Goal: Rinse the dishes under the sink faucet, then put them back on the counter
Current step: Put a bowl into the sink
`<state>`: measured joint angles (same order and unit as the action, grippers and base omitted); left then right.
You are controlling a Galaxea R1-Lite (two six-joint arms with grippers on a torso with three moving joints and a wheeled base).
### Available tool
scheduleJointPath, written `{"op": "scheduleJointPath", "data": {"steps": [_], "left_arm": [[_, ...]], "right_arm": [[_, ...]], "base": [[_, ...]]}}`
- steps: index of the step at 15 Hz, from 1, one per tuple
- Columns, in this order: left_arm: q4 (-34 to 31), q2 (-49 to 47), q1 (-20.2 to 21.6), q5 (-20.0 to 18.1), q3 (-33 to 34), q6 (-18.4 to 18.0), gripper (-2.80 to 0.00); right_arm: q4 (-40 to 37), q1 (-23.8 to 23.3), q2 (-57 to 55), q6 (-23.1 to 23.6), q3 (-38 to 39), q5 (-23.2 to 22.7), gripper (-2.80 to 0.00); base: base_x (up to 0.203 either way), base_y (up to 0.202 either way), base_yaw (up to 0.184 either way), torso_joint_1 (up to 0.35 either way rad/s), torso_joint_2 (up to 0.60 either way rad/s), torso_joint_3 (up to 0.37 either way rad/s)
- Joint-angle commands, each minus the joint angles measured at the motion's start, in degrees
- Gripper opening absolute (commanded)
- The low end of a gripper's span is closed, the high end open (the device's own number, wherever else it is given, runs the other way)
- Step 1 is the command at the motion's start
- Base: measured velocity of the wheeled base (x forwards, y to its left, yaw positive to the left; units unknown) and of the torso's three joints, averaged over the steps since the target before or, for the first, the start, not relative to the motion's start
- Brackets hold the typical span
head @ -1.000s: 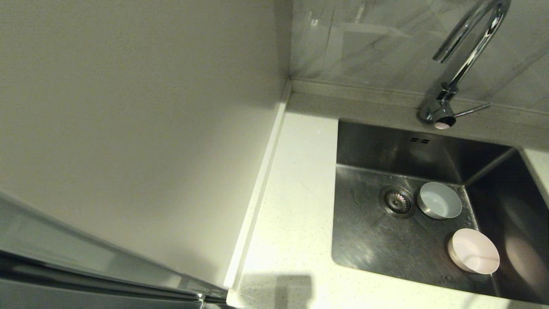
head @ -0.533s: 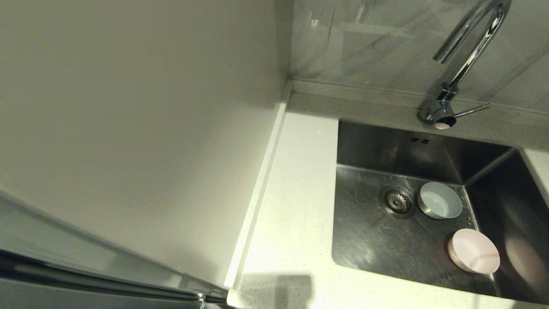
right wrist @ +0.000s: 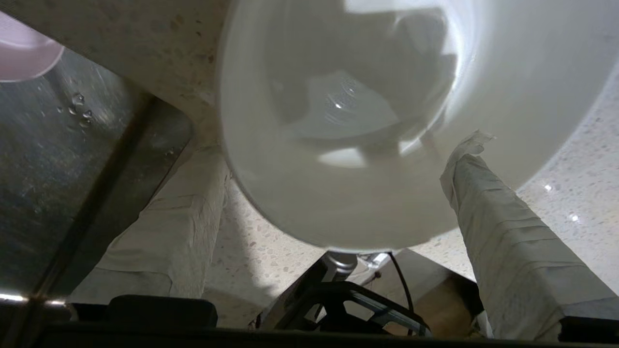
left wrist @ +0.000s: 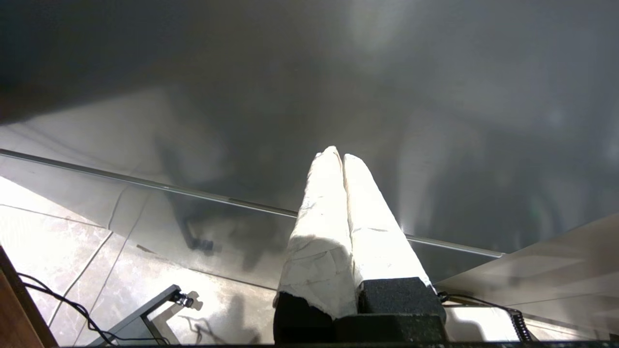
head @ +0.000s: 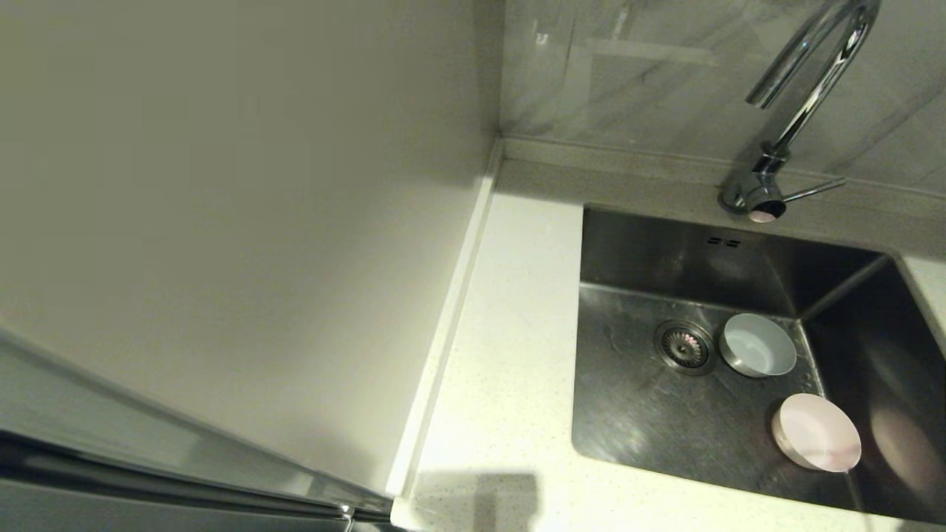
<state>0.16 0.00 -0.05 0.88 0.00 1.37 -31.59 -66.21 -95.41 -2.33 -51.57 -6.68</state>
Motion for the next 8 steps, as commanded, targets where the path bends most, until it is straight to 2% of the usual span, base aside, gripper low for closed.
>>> {"op": "scheduleJointPath", "data": {"steps": [1, 4, 5, 8], "left_arm": [[0.0, 0.2, 0.0, 0.0, 0.0, 0.0, -2.8], [0.0, 0.2, 0.0, 0.0, 0.0, 0.0, -2.8], [0.0, 0.2, 0.0, 0.0, 0.0, 0.0, -2.8], [0.0, 0.2, 0.0, 0.1, 0.0, 0.0, -2.8]], "right_arm": [[-0.2, 0.0, -2.2, 0.1, 0.2, -0.1, 0.0], [-0.1, 0.0, -3.1, 0.4, 0.1, -0.1, 0.0], [-0.1, 0.0, -3.4, 0.5, 0.0, -0.1, -2.8], [2.1, 0.0, -3.6, 0.6, 0.3, 0.0, -2.8]], "base": [[0.0, 0.0, 0.0, 0.0, 0.0, 0.0], [0.0, 0.0, 0.0, 0.0, 0.0, 0.0], [0.0, 0.0, 0.0, 0.0, 0.0, 0.0], [0.0, 0.0, 0.0, 0.0, 0.0, 0.0]]}}
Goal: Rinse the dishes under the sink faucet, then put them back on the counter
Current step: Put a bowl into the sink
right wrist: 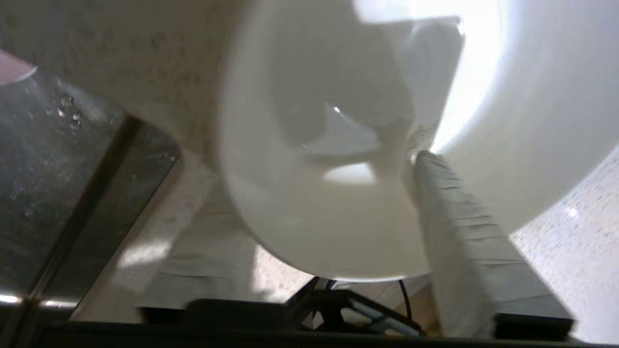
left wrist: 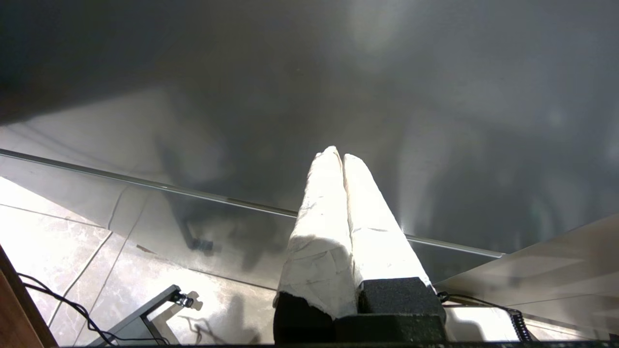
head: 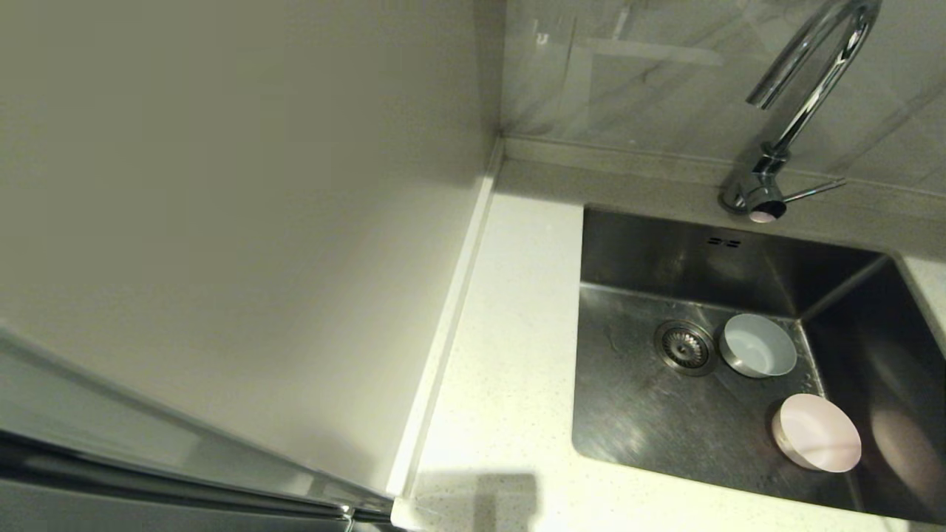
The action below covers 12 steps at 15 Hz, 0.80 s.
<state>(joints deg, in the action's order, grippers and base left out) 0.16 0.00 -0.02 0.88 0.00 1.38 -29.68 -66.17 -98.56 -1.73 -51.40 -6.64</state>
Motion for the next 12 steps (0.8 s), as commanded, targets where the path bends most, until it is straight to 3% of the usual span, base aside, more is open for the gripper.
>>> {"op": "scheduleJointPath", "data": {"steps": [1, 8, 12], "left_arm": [[0.0, 0.2, 0.0, 0.0, 0.0, 0.0, -2.8], [0.0, 0.2, -0.1, 0.0, 0.0, 0.0, -2.8], [0.0, 0.2, 0.0, 0.0, 0.0, 0.0, -2.8]], "right_arm": [[0.6, 0.0, -0.4, 0.0, 0.1, 0.1, -2.8], [0.6, 0.3, 4.0, 0.0, -0.4, 0.1, -2.8], [0.3, 6.0, 11.2, -0.2, 0.5, -0.1, -2.8]], "base": [[0.0, 0.0, 0.0, 0.0, 0.0, 0.0], [0.0, 0.0, 0.0, 0.0, 0.0, 0.0], [0.0, 0.0, 0.0, 0.0, 0.0, 0.0]]}}
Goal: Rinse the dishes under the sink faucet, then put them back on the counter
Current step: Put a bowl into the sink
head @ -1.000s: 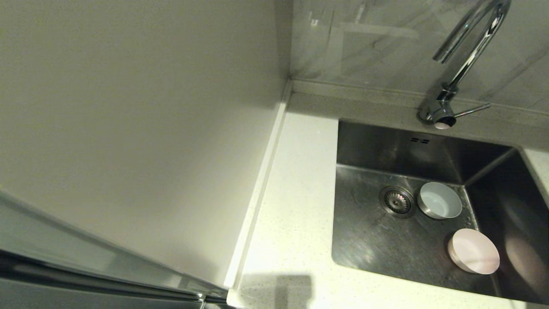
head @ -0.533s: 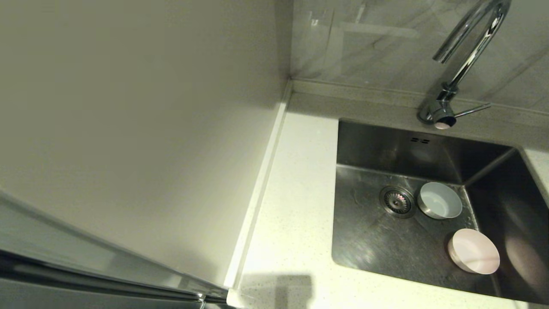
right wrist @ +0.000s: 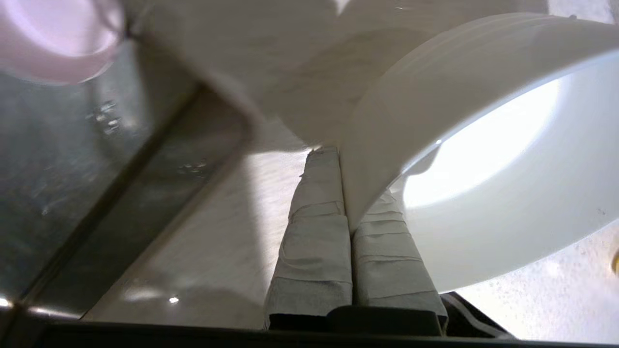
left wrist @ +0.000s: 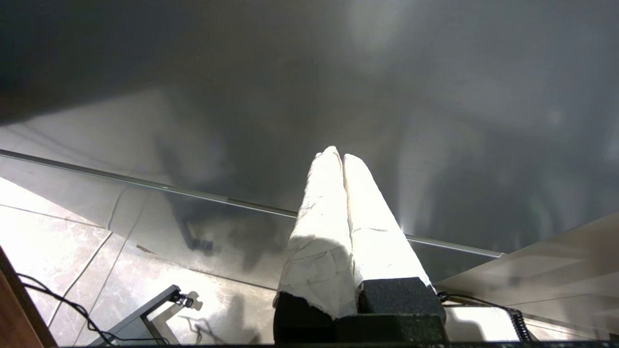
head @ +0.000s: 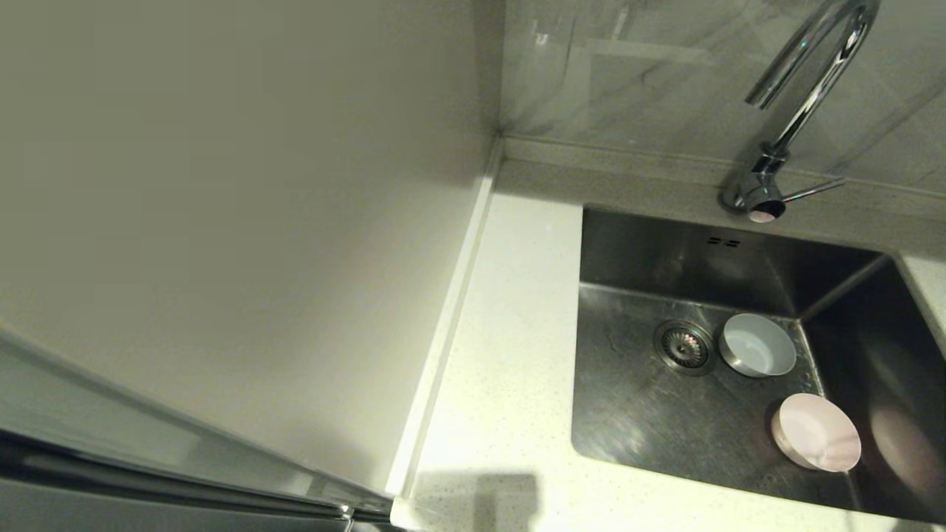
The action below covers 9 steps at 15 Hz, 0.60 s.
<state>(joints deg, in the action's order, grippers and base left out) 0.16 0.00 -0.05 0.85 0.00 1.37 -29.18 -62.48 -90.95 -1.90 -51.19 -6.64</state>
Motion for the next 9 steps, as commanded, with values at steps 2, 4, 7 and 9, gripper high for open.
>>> {"op": "scheduleJointPath", "data": {"steps": [2, 4, 7, 9], "left_arm": [[0.0, 0.2, 0.0, 0.0, 0.0, 0.0, -2.8], [0.0, 0.2, 0.0, 0.1, 0.0, 0.0, -2.8], [0.0, 0.2, 0.0, 0.0, 0.0, 0.0, -2.8], [0.0, 0.2, 0.0, 0.0, 0.0, 0.0, -2.8]], "right_arm": [[-0.2, 9.9, 6.3, -0.4, 0.4, -0.1, -2.8], [0.0, 20.7, 7.9, -2.9, -0.1, 0.5, -2.8], [1.5, 42.4, 7.8, -11.6, -2.7, 7.3, -2.8], [6.1, 55.8, 4.4, -17.2, -4.1, 15.8, -2.8]], "base": [[0.0, 0.0, 0.0, 0.0, 0.0, 0.0], [0.0, 0.0, 0.0, 0.0, 0.0, 0.0], [0.0, 0.0, 0.0, 0.0, 0.0, 0.0], [0.0, 0.0, 0.0, 0.0, 0.0, 0.0]]}}
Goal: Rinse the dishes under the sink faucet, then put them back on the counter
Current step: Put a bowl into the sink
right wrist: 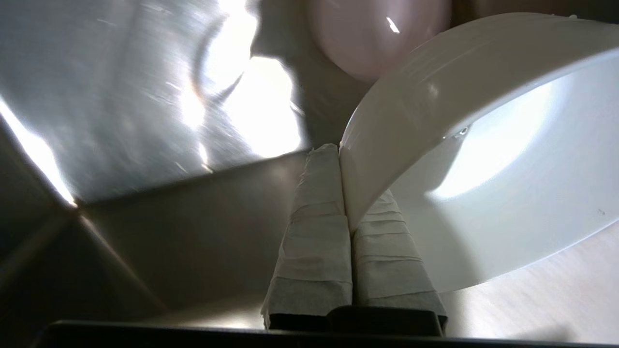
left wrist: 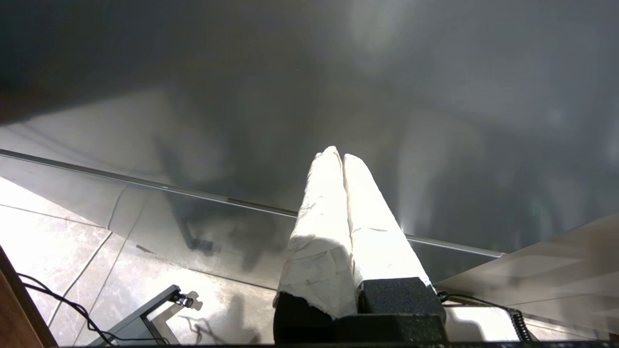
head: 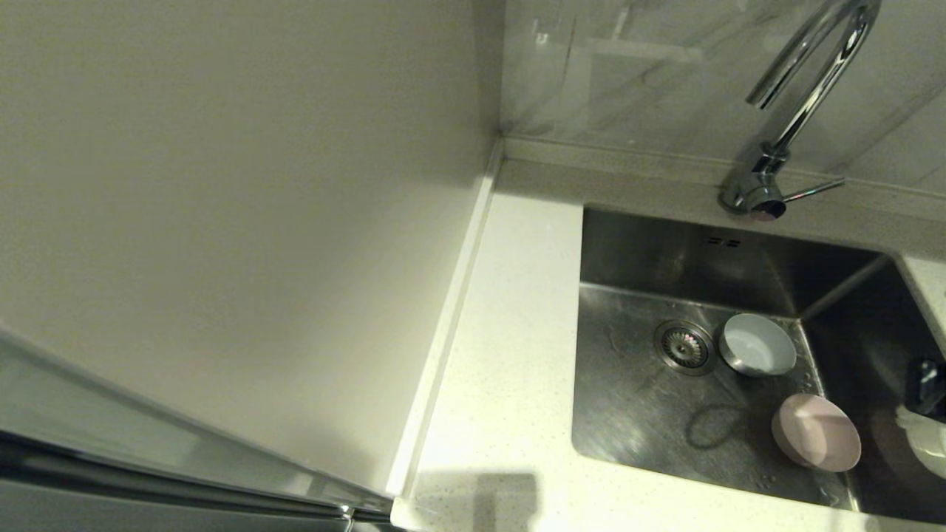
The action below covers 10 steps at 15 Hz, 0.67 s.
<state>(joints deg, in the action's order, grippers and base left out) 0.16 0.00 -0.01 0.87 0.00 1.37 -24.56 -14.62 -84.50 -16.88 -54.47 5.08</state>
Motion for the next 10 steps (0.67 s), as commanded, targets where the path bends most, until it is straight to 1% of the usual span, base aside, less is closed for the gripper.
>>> {"op": "scheduleJointPath", "data": {"steps": [1, 2, 3, 6, 8, 10], "left_arm": [[0.0, 0.2, -0.1, 0.0, 0.0, 0.0, -2.8], [0.0, 0.2, 0.0, 0.1, 0.0, 0.0, -2.8], [0.0, 0.2, 0.0, 0.0, 0.0, 0.0, -2.8], [0.0, 0.2, 0.0, 0.0, 0.0, 0.0, -2.8], [0.0, 0.2, 0.0, 0.0, 0.0, 0.0, -2.8], [0.0, 0.2, 0.0, 0.0, 0.0, 0.0, -2.8]], "right_arm": [[4.3, 13.2, -5.5, -4.4, -1.4, 8.7, -2.8], [7.0, 16.4, -9.8, -6.0, -2.0, 12.6, -2.8], [9.6, 18.9, -13.6, -6.9, -2.7, 15.5, -2.8], [16.5, 25.6, -24.2, -8.3, -5.2, 21.7, -2.8], [19.0, 28.2, -30.2, -8.3, -8.4, 24.6, -2.8], [19.8, 29.4, -34.7, -7.4, -11.9, 25.3, -2.8]], "base": [[0.0, 0.0, 0.0, 0.0, 0.0, 0.0], [0.0, 0.0, 0.0, 0.0, 0.0, 0.0], [0.0, 0.0, 0.0, 0.0, 0.0, 0.0], [0.0, 0.0, 0.0, 0.0, 0.0, 0.0], [0.0, 0.0, 0.0, 0.0, 0.0, 0.0], [0.0, 0.0, 0.0, 0.0, 0.0, 0.0]]}}
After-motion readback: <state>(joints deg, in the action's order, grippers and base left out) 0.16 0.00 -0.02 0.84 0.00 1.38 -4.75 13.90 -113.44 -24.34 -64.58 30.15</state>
